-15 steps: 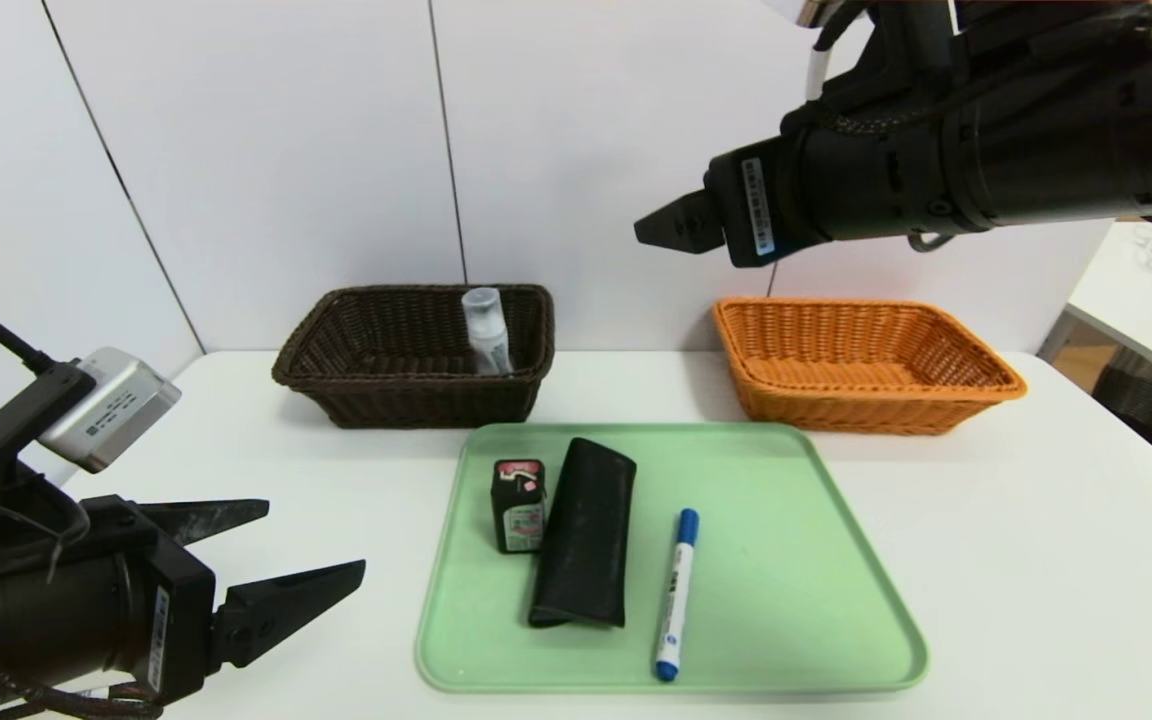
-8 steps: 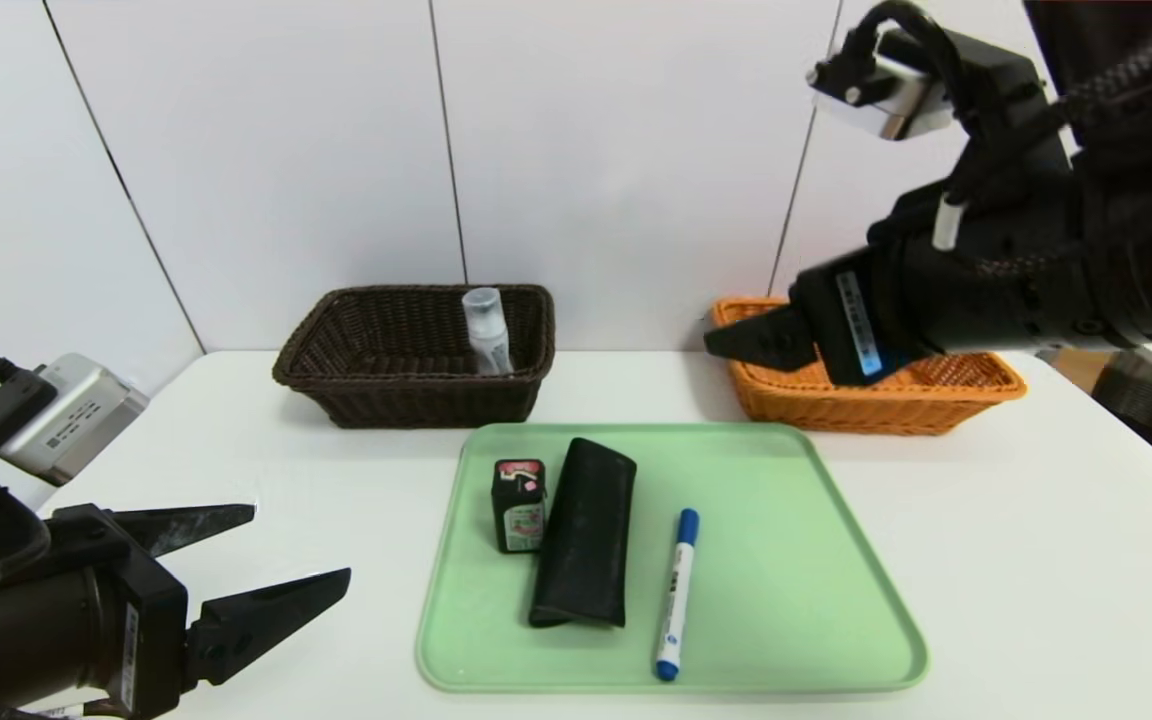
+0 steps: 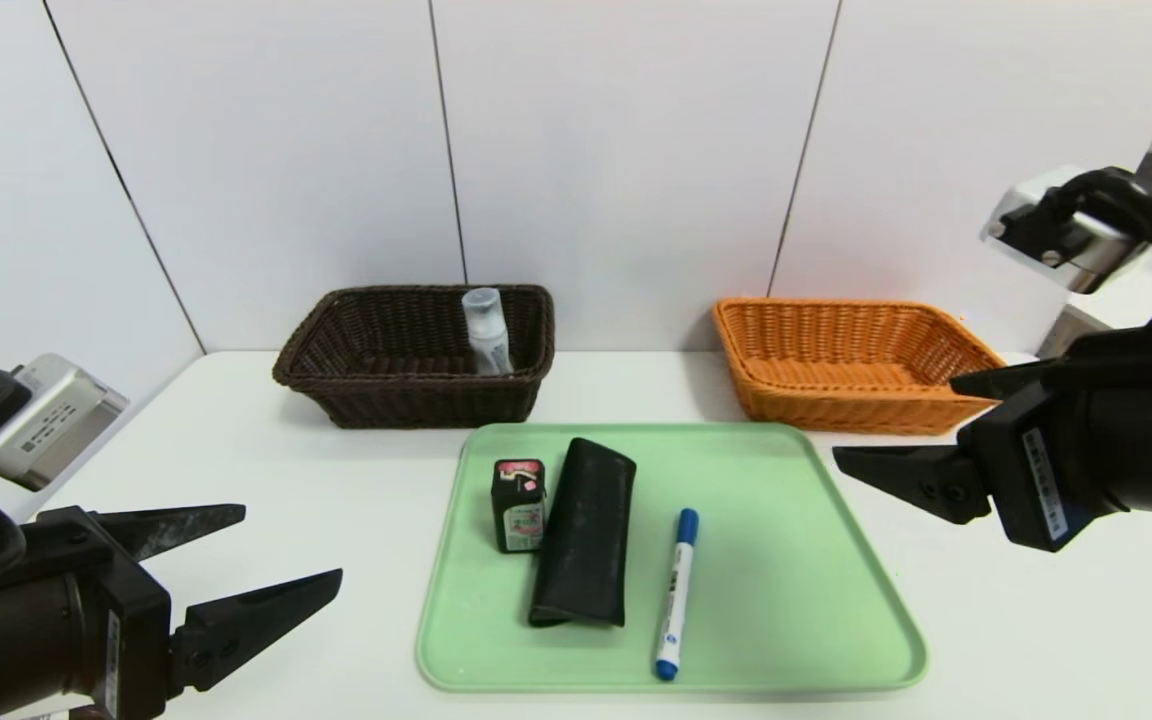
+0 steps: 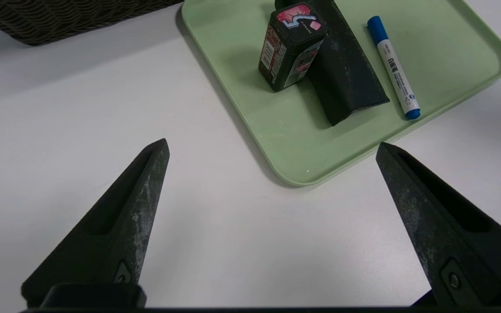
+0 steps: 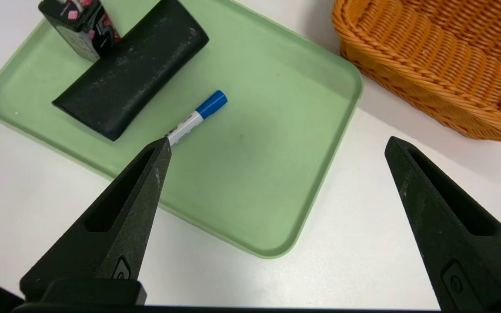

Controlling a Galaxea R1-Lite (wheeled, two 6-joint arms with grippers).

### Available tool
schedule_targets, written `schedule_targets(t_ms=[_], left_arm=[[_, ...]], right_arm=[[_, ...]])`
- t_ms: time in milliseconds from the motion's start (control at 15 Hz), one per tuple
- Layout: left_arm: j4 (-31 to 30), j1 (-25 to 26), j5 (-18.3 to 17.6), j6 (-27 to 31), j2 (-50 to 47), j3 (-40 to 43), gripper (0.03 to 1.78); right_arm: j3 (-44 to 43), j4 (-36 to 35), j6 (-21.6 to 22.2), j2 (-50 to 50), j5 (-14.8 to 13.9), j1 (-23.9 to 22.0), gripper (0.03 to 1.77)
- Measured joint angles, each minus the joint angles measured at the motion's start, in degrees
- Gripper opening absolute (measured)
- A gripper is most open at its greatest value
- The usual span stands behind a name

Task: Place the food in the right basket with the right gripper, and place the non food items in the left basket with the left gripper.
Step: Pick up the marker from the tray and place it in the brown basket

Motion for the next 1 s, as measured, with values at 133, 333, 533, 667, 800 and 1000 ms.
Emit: schedule_targets(t_ms=[133,333,533,667,800,1000], left_arm=[[-0.1,0.0,0.0,0.0,0.0,0.2,1.69],[0.0,0.0,0.0,-0.1,-0.4,0.4,1.69],[-0.1,0.0,-0.2,-0.1,-1.0,1.2,1.69],[0.0,0.0,-0.2,-0.1,-1.3,1.5,1.69],[0.2,-0.1,-0.2,-0.1,-1.4,1.2,1.69],[1.9,-2.7,-0.1,-0.3,-1.2,-0.9,1.69]], right_arm=[[3.8,-2.9,0.1,-2.7,-0.4,-1.4,1.69],[9.0,-4.5,0.1,-5.9,-1.8,-3.6,1.69],[14.7,-8.2,-0.2,-9.3,-2.0,-5.6,1.69],[17.1,-8.6,-0.3,-11.2,-2.0,-6.2,1.69],[18.0,-8.6,-0.4,-12.3,-1.9,-6.7,1.69],[18.9,-8.7,-0.5,-13.1,-1.8,-6.8,1.69]])
